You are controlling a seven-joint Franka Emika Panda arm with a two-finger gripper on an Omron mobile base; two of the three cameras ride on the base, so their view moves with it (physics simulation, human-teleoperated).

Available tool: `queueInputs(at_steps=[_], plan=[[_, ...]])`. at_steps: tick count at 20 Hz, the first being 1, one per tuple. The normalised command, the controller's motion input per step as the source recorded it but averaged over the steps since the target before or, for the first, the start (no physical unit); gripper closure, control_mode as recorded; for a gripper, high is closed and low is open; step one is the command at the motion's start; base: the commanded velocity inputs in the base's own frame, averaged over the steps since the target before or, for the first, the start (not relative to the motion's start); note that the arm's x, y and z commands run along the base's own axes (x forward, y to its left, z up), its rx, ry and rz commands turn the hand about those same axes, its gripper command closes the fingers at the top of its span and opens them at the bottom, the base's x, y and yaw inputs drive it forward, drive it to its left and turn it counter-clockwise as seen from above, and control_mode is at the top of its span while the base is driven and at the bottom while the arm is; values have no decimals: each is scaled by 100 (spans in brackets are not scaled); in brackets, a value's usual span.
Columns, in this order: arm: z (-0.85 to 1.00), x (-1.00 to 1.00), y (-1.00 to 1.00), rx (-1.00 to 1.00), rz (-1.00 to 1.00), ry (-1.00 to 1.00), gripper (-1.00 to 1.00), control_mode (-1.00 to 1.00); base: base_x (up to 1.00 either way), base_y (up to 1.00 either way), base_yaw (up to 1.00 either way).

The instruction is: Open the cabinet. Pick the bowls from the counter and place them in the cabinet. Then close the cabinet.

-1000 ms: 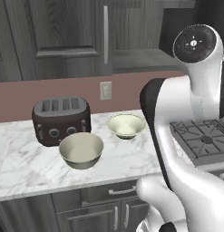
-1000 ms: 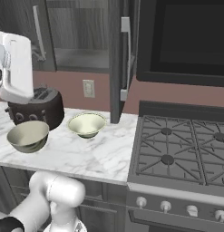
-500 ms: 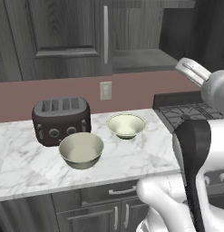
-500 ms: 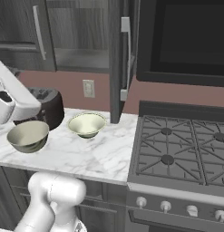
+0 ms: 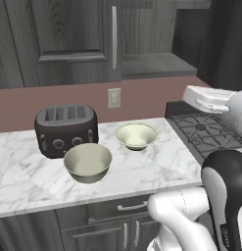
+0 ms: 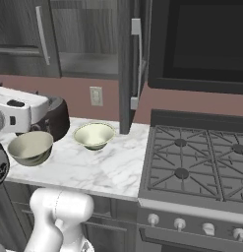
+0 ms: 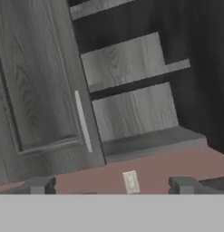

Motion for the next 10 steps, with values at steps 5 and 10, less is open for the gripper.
queueInputs(at_steps=[5, 10], plan=[[0, 1, 35, -31, 12, -41, -100, -100, 0, 0, 0], [0, 24, 32, -15, -3, -17, -100, -100, 0, 0, 0]])
